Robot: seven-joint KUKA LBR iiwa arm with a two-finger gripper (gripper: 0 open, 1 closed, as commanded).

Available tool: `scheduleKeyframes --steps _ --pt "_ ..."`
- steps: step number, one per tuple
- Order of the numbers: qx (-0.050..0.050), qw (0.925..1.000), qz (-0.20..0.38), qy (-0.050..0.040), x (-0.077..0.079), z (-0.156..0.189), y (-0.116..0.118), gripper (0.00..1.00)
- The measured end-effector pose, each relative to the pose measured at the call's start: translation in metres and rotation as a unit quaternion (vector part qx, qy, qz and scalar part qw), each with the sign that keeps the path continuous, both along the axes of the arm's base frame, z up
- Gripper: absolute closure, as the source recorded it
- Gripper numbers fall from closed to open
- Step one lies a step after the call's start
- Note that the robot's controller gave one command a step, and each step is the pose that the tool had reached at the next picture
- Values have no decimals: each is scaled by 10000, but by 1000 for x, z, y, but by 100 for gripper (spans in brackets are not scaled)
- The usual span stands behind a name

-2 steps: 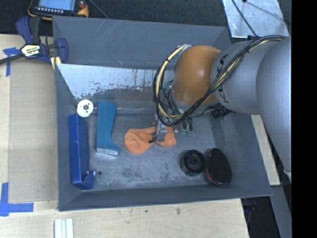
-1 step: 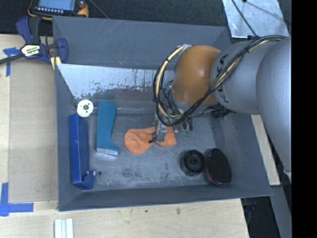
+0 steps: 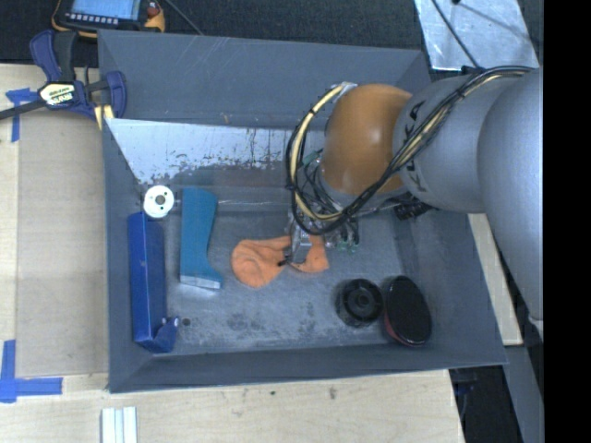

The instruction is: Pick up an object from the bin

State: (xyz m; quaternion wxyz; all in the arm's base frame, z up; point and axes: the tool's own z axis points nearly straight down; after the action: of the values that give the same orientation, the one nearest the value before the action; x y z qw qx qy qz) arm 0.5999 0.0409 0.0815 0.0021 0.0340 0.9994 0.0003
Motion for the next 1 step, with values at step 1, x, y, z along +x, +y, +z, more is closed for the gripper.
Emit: scheduleKeyframes --steps 1 --pt "-3 9992 399 4 -4 90 -8 100"
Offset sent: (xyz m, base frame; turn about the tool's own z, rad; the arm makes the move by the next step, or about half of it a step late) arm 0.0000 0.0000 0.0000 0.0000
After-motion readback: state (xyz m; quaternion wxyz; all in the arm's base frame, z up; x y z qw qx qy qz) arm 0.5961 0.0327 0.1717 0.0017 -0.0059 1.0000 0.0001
